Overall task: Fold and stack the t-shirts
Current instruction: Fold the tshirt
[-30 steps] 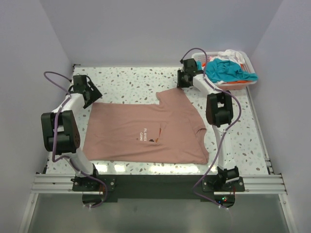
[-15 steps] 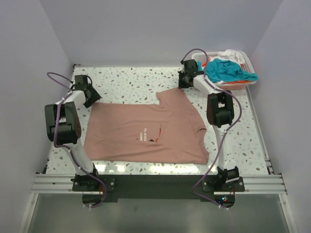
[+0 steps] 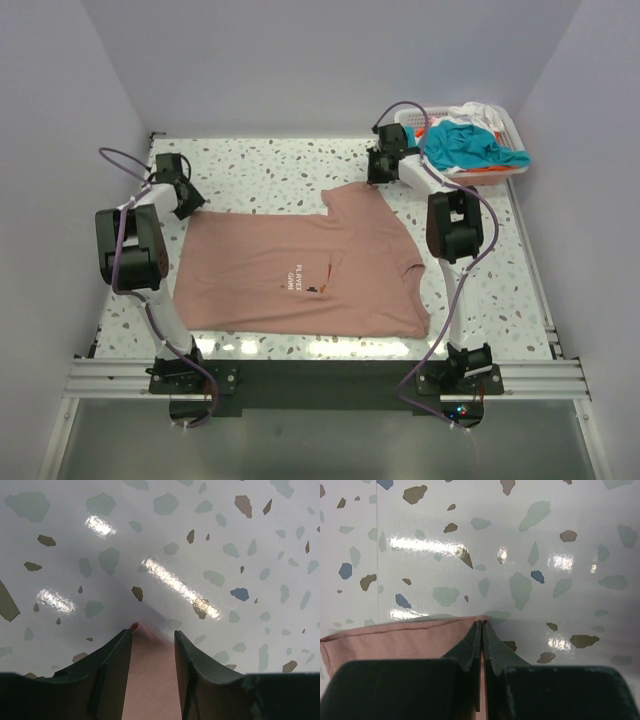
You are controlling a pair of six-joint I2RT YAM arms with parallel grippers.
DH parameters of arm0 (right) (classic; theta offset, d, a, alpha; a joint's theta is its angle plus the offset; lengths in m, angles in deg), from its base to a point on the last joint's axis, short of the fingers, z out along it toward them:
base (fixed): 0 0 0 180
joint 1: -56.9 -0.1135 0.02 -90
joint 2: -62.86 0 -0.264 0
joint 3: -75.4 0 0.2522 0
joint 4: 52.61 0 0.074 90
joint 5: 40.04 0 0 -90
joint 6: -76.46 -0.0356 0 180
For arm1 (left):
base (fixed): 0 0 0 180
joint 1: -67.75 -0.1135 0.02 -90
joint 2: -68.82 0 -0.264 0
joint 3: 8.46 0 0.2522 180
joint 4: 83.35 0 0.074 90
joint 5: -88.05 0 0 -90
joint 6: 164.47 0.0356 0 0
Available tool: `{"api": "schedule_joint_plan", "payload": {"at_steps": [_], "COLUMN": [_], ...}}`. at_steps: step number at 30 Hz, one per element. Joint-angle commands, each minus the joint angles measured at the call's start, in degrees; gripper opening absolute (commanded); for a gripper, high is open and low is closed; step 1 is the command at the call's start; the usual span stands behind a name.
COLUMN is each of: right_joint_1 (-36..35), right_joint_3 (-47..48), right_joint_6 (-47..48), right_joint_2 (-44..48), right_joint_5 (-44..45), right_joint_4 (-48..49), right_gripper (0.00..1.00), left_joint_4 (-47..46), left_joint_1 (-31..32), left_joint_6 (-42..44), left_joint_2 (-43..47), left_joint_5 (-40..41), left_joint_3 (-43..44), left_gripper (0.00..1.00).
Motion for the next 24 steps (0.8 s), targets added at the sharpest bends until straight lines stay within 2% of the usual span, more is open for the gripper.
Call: {"api": "schedule_joint_plan", "payload": {"at_steps": [1, 6, 9, 20, 24], "right_joint_1": [-0.1, -0.1, -0.1, -0.1, 0.0], "right_joint_3": [-1.1, -1.5, -1.9, -1.9, 0.7], "right_joint_6": [-0.1, -0.3, -0.3, -1.2, -1.9], "right_joint_2": [3.3, 3.6, 3.9, 5.4, 6.1], "right_joint_5": [-0.3, 0.0, -0.1, 0.0, 0.4], "right_joint_4": [-1.6, -1.4, -1.3, -1.5, -2.3], "right_gripper": [0.0, 0.0, 0.0, 0.0, 0.0], "left_joint_4": [-0.3, 0.6, 0.6, 1.2, 1.2], "left_joint_1": [-0.5, -0.6, -0.6, -0.6, -0.6], "left_joint_6": [-0.9, -0.8, -0.8, 0.4, 0.7], "left_joint_2": [-1.0, -2.1, -2.6, -4.3, -4.6], "left_joint_5": [1.2, 2.1, 2.0, 1.2, 0.5], "left_joint_3": [2.3, 3.0, 3.1, 3.2, 3.4], "left_gripper": [0.43, 0.4, 0.29, 0.01, 0.0]}}
